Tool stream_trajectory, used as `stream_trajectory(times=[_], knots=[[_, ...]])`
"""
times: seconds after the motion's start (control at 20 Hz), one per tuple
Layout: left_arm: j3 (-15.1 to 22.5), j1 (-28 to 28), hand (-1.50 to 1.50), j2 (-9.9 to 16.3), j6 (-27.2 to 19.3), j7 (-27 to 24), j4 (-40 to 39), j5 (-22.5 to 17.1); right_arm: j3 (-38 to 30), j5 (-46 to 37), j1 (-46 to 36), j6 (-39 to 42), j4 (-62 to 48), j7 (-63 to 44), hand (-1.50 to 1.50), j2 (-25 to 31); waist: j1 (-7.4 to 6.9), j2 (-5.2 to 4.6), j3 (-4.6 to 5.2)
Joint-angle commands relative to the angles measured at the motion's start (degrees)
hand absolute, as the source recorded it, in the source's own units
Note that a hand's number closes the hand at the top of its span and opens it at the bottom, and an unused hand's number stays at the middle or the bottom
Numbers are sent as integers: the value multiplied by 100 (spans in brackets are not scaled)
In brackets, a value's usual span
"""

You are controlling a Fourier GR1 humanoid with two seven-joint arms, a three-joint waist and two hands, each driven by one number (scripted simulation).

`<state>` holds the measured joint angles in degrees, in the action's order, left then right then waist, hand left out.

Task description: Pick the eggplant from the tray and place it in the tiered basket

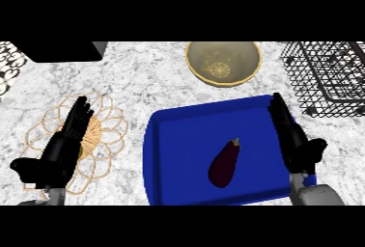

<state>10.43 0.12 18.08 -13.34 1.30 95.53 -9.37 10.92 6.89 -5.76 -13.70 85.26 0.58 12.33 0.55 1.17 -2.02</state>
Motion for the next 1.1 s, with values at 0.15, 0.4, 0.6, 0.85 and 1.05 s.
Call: stream_trajectory(times=[0.15, 0.4, 0.6, 0.85, 1.05], knots=[[-307, -340, 0, 304, 305, 508, -325, -212, 986, -1661, -820, -1871, 458, -559, 150, -1120, -104, -102, 218], [-310, -5, 0, 276, 326, 568, -353, -342, -147, -2507, -17, -3651, -550, -1490, -150, -837, 276, -116, 266], [-321, -146, 0, 308, 580, 608, -508, -496, 523, -3764, -58, -5207, -857, -1872, -150, -1217, -3, -112, 248], [-410, -260, 0, 429, 631, 872, -533, -556, 610, -5534, -194, -4421, -1199, -3161, -150, -1225, 56, -71, 274], [-499, -303, 0, 495, 634, 870, -532, -575, 566, -6097, -96, -3234, -1454, -3937, -150, -968, 92, -68, 324]])
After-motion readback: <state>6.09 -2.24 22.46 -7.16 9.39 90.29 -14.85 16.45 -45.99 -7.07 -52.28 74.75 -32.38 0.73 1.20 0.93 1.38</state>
